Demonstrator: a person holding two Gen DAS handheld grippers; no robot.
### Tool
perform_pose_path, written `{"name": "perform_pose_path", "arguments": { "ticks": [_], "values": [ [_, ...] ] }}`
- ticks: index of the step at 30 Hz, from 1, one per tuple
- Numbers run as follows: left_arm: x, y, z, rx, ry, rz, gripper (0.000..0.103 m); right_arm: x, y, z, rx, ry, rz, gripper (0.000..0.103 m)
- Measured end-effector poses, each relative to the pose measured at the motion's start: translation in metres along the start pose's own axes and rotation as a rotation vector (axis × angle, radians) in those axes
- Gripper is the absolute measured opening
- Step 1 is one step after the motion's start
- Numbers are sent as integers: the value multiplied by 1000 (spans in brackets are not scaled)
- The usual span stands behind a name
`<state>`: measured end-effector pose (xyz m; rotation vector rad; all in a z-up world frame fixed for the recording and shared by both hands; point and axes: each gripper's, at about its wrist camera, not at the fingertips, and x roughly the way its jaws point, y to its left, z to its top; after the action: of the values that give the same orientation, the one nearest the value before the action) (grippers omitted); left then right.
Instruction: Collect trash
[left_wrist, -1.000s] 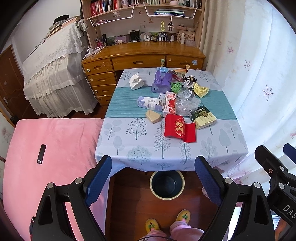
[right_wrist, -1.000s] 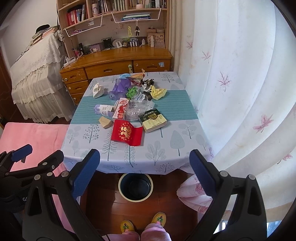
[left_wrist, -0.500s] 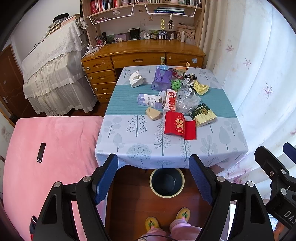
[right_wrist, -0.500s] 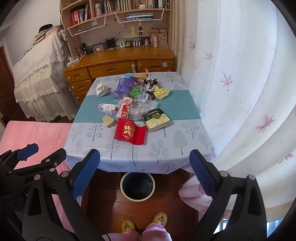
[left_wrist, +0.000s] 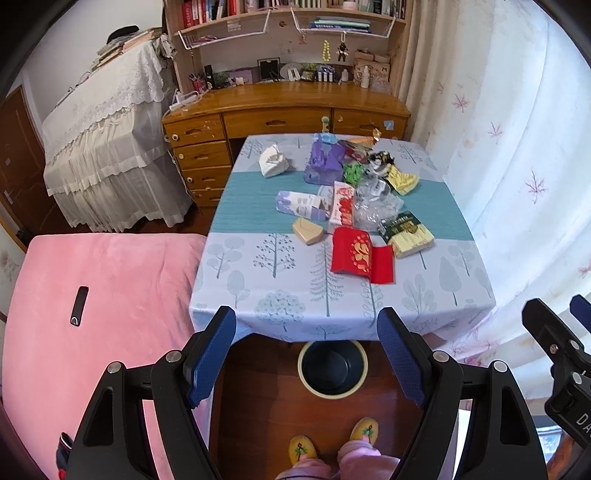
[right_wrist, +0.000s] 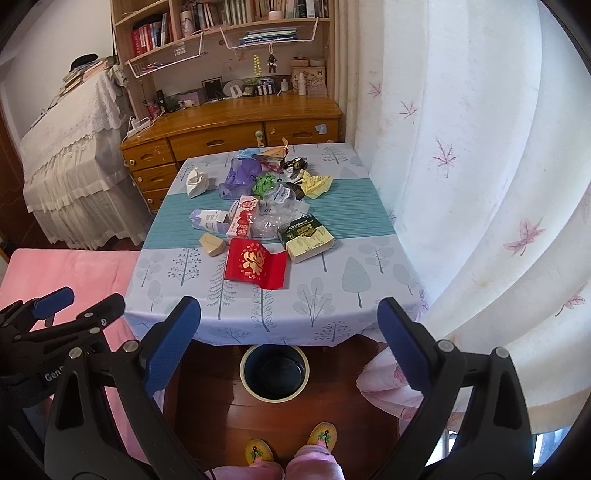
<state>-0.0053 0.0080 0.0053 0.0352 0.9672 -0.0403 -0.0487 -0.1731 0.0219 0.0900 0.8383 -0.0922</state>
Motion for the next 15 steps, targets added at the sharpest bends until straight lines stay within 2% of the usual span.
{"name": "perform_pose_path", "arguments": {
  "ticks": [7,12,15],
  "values": [
    [3,14,4,25,-44,-2,81,1,2,-2,23,-13,-23,95],
    [15,25,4,51,20,-35,81,1,3,-6,40,-12,-36,95],
    [19,30,4,59,27,-44,81,2,4,-9,47,-8,-41,94]
  ]
}}
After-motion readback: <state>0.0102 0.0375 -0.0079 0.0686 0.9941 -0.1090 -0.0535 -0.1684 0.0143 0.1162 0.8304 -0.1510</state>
